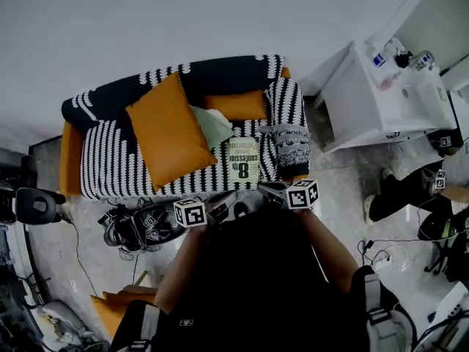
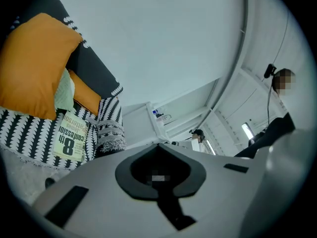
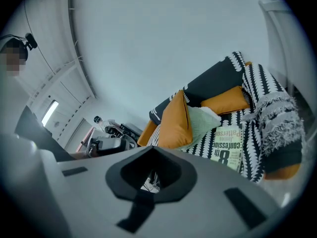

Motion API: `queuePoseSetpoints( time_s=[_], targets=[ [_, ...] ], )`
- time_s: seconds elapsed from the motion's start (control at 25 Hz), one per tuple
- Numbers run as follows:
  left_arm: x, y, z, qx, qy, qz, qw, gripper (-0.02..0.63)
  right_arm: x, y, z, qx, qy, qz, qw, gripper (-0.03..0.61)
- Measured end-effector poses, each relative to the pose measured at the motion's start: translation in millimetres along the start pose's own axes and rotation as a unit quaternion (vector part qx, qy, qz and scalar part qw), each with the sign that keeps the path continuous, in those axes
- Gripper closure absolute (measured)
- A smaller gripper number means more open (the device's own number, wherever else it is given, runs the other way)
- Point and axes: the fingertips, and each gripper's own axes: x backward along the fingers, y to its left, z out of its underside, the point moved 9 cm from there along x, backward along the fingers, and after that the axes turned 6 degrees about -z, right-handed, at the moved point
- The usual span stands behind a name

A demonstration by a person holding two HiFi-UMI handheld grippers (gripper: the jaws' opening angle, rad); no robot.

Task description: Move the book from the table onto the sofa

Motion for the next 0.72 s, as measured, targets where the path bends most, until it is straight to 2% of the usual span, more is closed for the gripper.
queuePoseSetpoints(
  time_s=[0.72],
  targets=[
    [8.0, 7.7, -8.6, 0.003, 0.017, 0.004, 0.9998, 0.603, -15.9, 1.8, 1.7, -0.017, -0.005, -0.005, 1.0, 0.571]
  ],
)
